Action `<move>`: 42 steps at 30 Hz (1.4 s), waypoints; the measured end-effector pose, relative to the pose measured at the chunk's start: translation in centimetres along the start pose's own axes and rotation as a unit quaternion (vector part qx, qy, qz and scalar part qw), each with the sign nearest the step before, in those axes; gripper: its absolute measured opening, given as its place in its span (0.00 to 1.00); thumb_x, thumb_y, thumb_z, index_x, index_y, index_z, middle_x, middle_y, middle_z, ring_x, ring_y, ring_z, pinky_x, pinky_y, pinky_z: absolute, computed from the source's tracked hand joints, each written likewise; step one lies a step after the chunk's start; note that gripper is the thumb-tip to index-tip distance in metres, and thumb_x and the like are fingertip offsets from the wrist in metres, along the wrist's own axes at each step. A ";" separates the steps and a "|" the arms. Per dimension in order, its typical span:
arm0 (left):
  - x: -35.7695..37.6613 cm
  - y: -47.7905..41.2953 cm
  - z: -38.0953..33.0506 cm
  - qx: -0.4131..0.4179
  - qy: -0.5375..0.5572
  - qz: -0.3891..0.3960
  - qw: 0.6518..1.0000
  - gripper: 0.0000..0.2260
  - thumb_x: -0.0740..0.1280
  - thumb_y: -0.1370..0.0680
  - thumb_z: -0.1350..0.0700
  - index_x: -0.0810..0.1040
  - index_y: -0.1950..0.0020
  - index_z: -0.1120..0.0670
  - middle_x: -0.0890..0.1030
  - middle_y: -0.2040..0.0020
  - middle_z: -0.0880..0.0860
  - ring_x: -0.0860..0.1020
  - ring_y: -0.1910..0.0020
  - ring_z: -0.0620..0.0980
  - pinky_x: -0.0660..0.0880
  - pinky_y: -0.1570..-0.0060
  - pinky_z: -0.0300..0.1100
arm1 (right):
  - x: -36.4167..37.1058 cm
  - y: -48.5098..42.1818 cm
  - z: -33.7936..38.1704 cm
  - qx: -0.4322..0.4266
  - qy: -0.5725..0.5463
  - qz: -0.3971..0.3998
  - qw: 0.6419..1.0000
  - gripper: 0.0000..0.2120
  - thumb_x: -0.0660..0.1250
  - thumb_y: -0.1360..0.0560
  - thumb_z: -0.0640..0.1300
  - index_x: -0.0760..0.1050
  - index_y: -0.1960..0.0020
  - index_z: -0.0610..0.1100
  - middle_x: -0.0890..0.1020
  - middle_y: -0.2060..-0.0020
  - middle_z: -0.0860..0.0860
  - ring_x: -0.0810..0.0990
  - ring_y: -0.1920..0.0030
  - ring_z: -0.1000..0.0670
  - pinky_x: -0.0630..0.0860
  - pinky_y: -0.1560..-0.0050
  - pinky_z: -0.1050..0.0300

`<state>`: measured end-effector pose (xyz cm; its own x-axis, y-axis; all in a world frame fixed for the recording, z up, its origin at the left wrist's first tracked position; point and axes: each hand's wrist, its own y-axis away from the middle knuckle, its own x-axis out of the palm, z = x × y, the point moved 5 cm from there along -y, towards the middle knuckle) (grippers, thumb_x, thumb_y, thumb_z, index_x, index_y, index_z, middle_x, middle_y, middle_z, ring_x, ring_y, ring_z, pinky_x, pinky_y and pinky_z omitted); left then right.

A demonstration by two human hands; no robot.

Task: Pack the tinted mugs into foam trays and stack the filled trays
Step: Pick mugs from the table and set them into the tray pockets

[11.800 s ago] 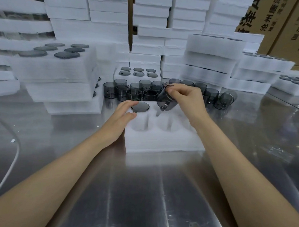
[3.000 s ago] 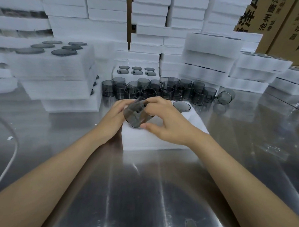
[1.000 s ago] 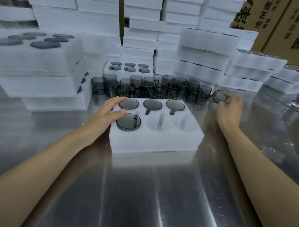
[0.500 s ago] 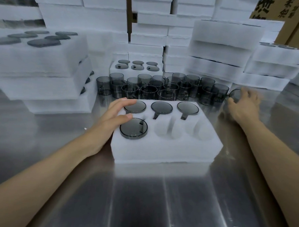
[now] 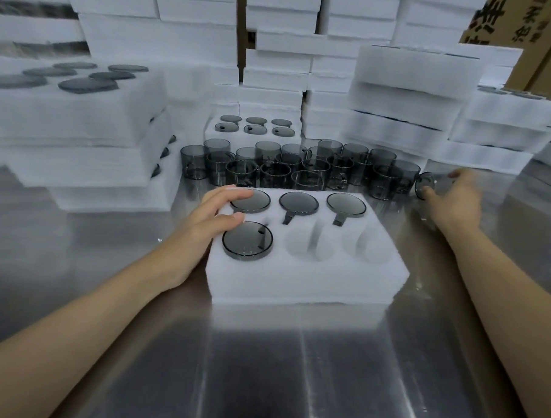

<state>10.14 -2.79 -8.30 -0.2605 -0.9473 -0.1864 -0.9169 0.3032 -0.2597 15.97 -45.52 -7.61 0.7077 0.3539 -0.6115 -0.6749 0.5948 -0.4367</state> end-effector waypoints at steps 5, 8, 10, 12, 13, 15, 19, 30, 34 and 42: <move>-0.1 -0.2 0.1 0.009 -0.010 0.000 1.000 0.16 0.64 0.29 0.50 0.78 0.42 0.40 0.71 0.34 0.39 0.67 0.32 0.33 0.61 0.33 0.37 | -0.6 0.5 0.4 -0.014 -0.084 -0.036 0.996 0.34 0.70 0.27 0.43 0.58 0.26 0.41 0.71 0.36 0.40 0.72 0.37 0.41 0.68 0.34 0.48; -0.1 -0.2 0.0 0.007 0.000 -0.001 1.000 0.15 0.62 0.27 0.49 0.78 0.41 0.43 0.71 0.34 0.43 0.67 0.33 0.36 0.61 0.33 0.36 | -1.7 1.6 1.2 -0.043 -0.134 -0.090 0.986 0.36 0.72 0.28 0.42 0.59 0.25 0.38 0.71 0.38 0.40 0.71 0.38 0.43 0.63 0.39 0.63; 0.0 -0.1 -0.1 -0.001 0.039 -0.004 0.999 0.12 0.61 0.23 0.50 0.78 0.42 0.45 0.71 0.33 0.46 0.69 0.33 0.38 0.64 0.33 0.37 | -2.7 2.9 1.8 -0.041 -0.175 -0.113 0.977 0.37 0.75 0.29 0.45 0.62 0.26 0.39 0.73 0.40 0.42 0.72 0.40 0.48 0.62 0.42 0.70; 0.0 -0.1 -0.1 -0.025 0.095 -0.013 0.995 0.13 0.57 0.19 0.54 0.78 0.41 0.49 0.72 0.31 0.50 0.71 0.32 0.44 0.65 0.30 0.44 | -3.4 4.3 3.0 -0.039 -0.222 -0.114 0.968 0.39 0.76 0.31 0.48 0.63 0.26 0.40 0.74 0.44 0.44 0.71 0.45 0.52 0.66 0.39 0.66; 0.0 -0.2 0.1 -0.042 0.123 -0.017 0.991 0.14 0.55 0.18 0.55 0.78 0.39 0.52 0.72 0.31 0.53 0.71 0.32 0.49 0.66 0.30 0.48 | -3.5 4.9 3.9 -0.035 -0.250 -0.101 0.962 0.39 0.77 0.32 0.48 0.64 0.26 0.40 0.74 0.48 0.46 0.71 0.48 0.53 0.69 0.38 0.61; 0.0 -0.4 0.2 -0.070 0.164 -0.023 0.984 0.17 0.54 0.18 0.56 0.76 0.35 0.58 0.75 0.32 0.58 0.72 0.32 0.57 0.65 0.29 0.55 | -3.8 6.2 6.2 -0.033 -0.333 -0.050 0.941 0.39 0.78 0.33 0.45 0.65 0.27 0.40 0.75 0.57 0.52 0.72 0.54 0.55 0.74 0.44 0.59; -0.1 -0.3 0.2 -0.092 0.176 -0.029 0.980 0.17 0.56 0.18 0.54 0.77 0.35 0.57 0.78 0.36 0.59 0.74 0.34 0.59 0.64 0.29 0.57 | -4.1 10.2 12.3 -0.054 -0.504 0.088 0.858 0.38 0.77 0.33 0.37 0.65 0.27 0.40 0.73 0.68 0.60 0.72 0.62 0.59 0.76 0.50 0.64; -0.1 -0.4 0.4 -0.044 0.128 -0.034 0.990 0.13 0.56 0.19 0.55 0.79 0.42 0.50 0.74 0.32 0.55 0.72 0.32 0.53 0.67 0.31 0.50 | -3.0 16.5 16.5 -0.138 -0.519 0.312 0.784 0.30 0.77 0.38 0.39 0.75 0.39 0.57 0.82 0.62 0.52 0.79 0.55 0.50 0.75 0.51 0.58; -0.2 -0.5 0.4 -0.040 0.130 -0.033 0.990 0.15 0.60 0.25 0.49 0.79 0.42 0.49 0.74 0.32 0.54 0.73 0.33 0.51 0.67 0.31 0.50 | -2.6 16.4 16.5 -0.161 -0.506 0.318 0.785 0.29 0.72 0.32 0.30 0.74 0.38 0.54 0.83 0.61 0.51 0.80 0.40 0.49 0.74 0.38 0.55; -0.2 -0.6 0.7 -0.042 0.133 -0.025 0.990 0.18 0.60 0.28 0.48 0.79 0.41 0.50 0.74 0.32 0.54 0.74 0.35 0.51 0.69 0.32 0.49 | -3.5 16.8 16.8 -0.167 -0.486 0.287 0.808 0.15 0.72 0.30 0.33 0.79 0.46 0.47 0.85 0.60 0.52 0.83 0.56 0.53 0.77 0.53 0.61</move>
<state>10.93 -2.74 -8.74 -0.2738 -0.9581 0.0838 -0.9496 0.2555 -0.1813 5.65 -24.67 -1.69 -0.0217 0.9989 -0.0403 -0.8549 -0.0395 -0.5173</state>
